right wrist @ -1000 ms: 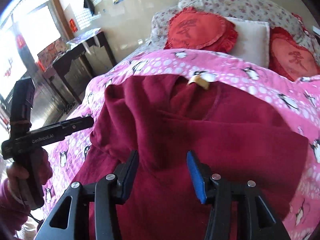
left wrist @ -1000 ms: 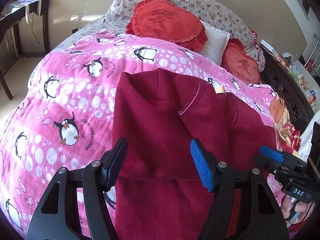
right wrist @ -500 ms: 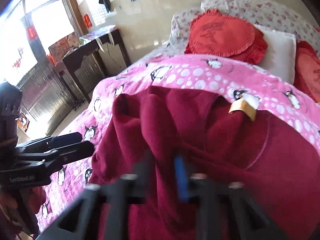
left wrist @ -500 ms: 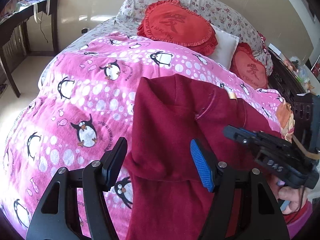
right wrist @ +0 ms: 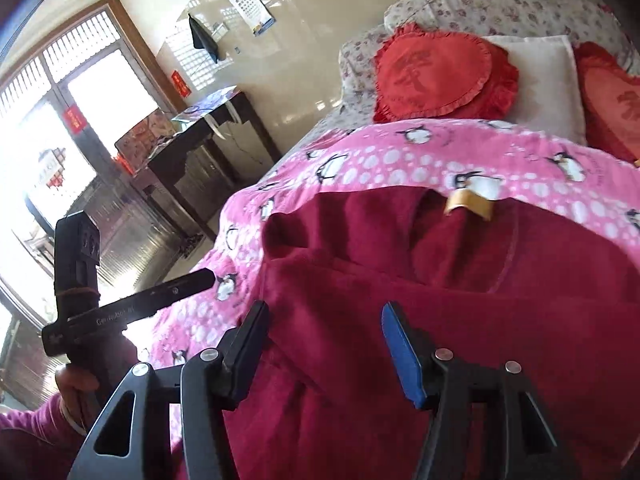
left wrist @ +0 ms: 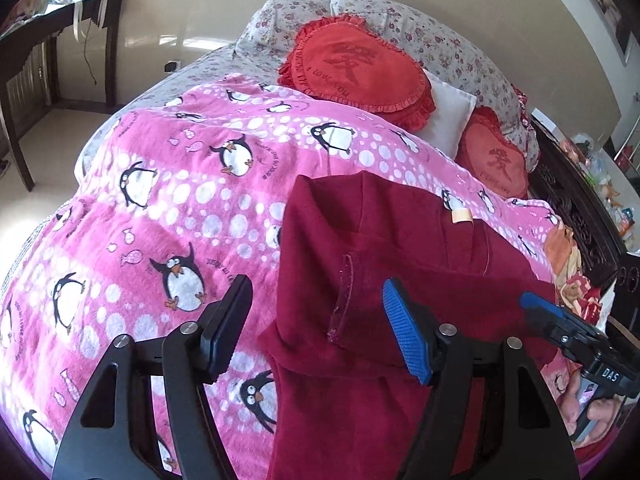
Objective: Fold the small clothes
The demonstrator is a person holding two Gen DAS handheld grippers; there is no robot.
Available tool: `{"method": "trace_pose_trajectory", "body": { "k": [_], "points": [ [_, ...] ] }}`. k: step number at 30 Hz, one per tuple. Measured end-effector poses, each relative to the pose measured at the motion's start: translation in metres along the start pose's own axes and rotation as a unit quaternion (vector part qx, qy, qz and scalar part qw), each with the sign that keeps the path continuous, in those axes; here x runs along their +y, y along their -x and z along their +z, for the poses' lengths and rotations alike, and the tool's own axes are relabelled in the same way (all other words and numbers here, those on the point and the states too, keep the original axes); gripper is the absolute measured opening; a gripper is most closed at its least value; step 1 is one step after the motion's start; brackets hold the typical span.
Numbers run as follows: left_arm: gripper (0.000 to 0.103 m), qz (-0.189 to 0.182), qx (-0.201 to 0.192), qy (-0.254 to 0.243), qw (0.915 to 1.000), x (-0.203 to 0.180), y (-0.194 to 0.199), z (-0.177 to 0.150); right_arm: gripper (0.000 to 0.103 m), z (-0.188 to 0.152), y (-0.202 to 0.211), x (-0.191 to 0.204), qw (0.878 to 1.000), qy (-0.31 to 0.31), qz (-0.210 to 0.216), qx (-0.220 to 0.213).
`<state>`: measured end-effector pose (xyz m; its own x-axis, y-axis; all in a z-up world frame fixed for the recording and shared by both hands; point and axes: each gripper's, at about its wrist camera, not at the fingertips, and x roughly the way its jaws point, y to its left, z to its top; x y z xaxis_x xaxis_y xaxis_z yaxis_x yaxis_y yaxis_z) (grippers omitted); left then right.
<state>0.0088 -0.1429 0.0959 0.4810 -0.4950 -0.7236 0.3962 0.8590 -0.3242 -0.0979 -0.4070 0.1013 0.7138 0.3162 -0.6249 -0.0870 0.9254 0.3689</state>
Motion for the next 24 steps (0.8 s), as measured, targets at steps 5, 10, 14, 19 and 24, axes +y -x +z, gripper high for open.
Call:
{"method": "trace_pose_trajectory", "body": {
  "k": [5,10,14,19,24],
  "points": [
    [0.074,-0.004,0.023,-0.027,0.9994,-0.023,-0.033,-0.006,0.056,-0.019,0.059,-0.037,0.997,-0.012,-0.071,-0.029],
    [0.020,-0.004,0.064,-0.037,0.9973,-0.034,-0.061,-0.009,0.056,-0.051,0.104,-0.088,0.988,-0.079,-0.128,-0.041],
    [0.011,0.000,0.045,-0.058,0.9973,-0.043,-0.047,-0.004,0.056,-0.067,0.123,-0.116,0.979,-0.123,-0.158,-0.048],
    [0.011,0.014,-0.005,-0.070,0.9975,-0.044,-0.017,0.021,0.056,-0.057,0.126,-0.107,0.981,-0.112,-0.148,-0.058],
    [0.011,0.043,0.030,-0.063,0.9967,-0.032,-0.039,0.010,0.056,-0.049,0.087,-0.073,0.983,-0.021,-0.184,-0.012]
  ]
}}
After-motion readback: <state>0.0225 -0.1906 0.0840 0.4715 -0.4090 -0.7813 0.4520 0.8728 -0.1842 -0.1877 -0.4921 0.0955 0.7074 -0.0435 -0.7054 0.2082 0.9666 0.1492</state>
